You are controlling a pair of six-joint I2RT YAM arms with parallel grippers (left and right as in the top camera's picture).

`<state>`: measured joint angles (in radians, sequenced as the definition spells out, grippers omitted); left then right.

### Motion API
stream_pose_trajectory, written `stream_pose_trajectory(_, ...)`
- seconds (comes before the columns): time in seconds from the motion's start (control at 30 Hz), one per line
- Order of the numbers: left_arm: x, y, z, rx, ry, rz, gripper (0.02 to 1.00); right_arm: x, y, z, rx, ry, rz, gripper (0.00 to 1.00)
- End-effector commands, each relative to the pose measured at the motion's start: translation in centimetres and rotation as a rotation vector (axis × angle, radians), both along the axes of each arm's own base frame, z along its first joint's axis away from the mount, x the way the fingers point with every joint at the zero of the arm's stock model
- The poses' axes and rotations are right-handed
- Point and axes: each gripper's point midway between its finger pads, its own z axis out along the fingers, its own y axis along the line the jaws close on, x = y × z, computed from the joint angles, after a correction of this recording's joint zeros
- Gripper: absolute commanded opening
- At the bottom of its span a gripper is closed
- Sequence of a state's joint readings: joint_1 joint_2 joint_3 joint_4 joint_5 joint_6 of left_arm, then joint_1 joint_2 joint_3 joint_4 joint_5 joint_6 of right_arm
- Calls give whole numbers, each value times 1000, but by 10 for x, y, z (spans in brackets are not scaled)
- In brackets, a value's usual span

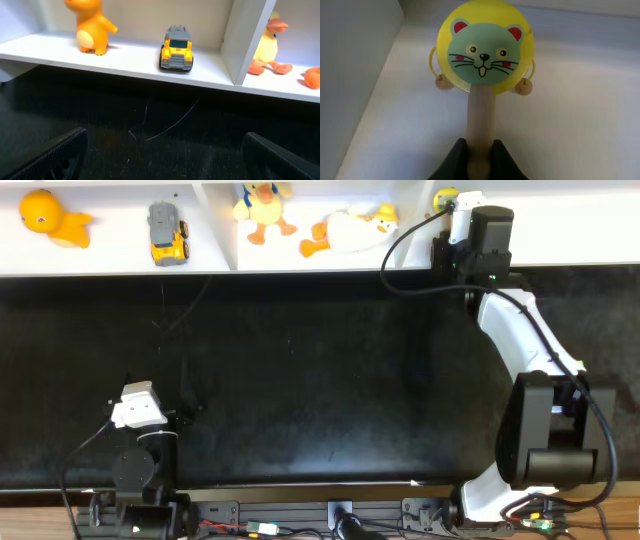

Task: Store Toys

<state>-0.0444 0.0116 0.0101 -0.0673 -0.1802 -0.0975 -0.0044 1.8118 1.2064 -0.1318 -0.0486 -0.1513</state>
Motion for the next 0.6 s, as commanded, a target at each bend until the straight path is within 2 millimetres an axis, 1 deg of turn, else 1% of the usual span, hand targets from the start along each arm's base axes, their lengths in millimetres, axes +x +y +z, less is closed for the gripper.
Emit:
stream_pose_trajectory(0.03, -1, 2, 1, 21, -2, 7, 998, 9, 2, 10, 28, -24, -4, 215)
stream_pose_trajectory(0.4, -1, 2, 1, 21, -2, 7, 998, 4, 3, 4, 43, 8, -16, 253)
stream_pose_trajectory(0.47, -1, 2, 0, 21, -2, 7, 998, 2, 3, 2, 47, 20, -19, 329)
stream_pose_trajectory(0.53, -1, 2, 1, 21, -2, 7, 998, -1, 3, 0, 49, 35, -21, 496)
stream_pose_trajectory(0.6, -1, 2, 0, 21, -2, 7, 998, -6, 3, -1, 51, 56, -24, 584)
